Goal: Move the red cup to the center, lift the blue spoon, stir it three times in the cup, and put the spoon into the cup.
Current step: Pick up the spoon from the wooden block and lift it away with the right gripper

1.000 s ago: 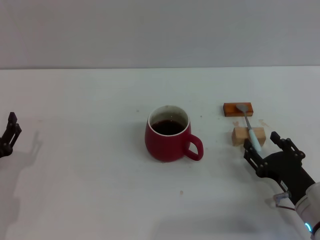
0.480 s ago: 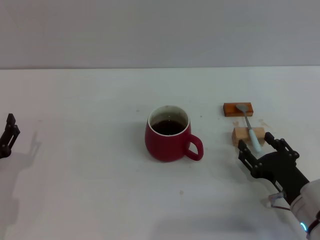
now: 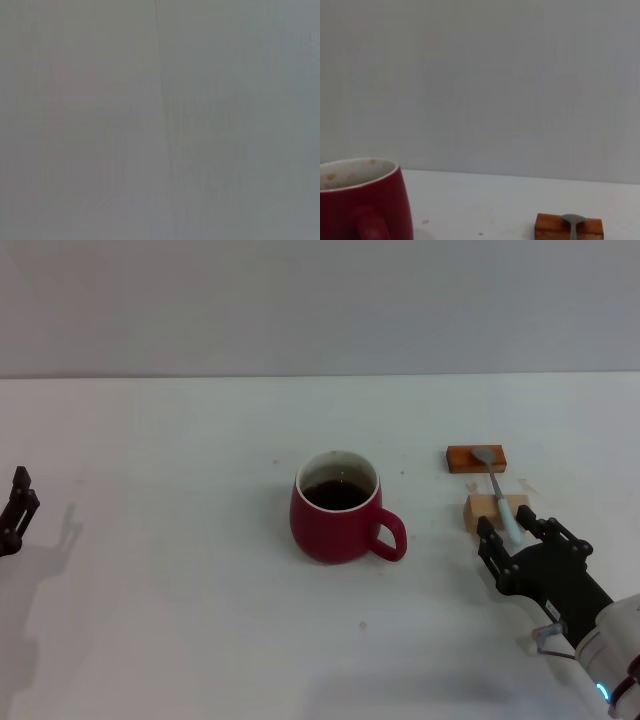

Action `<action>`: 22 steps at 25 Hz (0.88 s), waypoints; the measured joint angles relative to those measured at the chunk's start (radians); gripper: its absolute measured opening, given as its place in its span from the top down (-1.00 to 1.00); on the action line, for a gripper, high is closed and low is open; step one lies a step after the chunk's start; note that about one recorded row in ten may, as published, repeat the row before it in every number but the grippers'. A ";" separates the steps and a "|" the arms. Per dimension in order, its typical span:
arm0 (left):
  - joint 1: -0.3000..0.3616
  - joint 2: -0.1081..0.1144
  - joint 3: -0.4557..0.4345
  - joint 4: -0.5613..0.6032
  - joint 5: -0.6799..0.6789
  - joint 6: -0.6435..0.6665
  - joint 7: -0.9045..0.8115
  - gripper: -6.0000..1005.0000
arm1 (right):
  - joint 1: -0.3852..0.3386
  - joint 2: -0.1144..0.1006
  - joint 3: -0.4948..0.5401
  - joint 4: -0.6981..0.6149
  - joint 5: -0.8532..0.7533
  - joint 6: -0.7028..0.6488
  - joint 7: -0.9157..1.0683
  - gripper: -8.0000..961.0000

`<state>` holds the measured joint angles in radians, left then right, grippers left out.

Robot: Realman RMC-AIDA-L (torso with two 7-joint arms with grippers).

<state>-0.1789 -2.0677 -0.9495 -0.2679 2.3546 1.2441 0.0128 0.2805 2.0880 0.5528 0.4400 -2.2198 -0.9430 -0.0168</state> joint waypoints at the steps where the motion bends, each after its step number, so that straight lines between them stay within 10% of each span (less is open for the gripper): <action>1: 0.000 0.000 0.001 0.003 0.000 0.000 -0.001 -0.70 | 0.000 0.000 0.000 0.000 -0.001 0.003 0.000 -0.32; 3: 0.000 0.000 0.001 0.005 0.000 0.000 -0.002 -0.70 | 0.001 0.000 -0.001 0.000 -0.001 0.008 0.000 -0.07; 22: -0.007 -0.002 0.001 0.007 0.003 -0.002 -0.005 -0.70 | -0.005 -0.002 0.001 0.000 0.005 0.017 0.000 -0.02</action>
<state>-0.1857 -2.0693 -0.9480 -0.2607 2.3577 1.2424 0.0077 0.2758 2.0862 0.5538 0.4402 -2.2150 -0.9260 -0.0169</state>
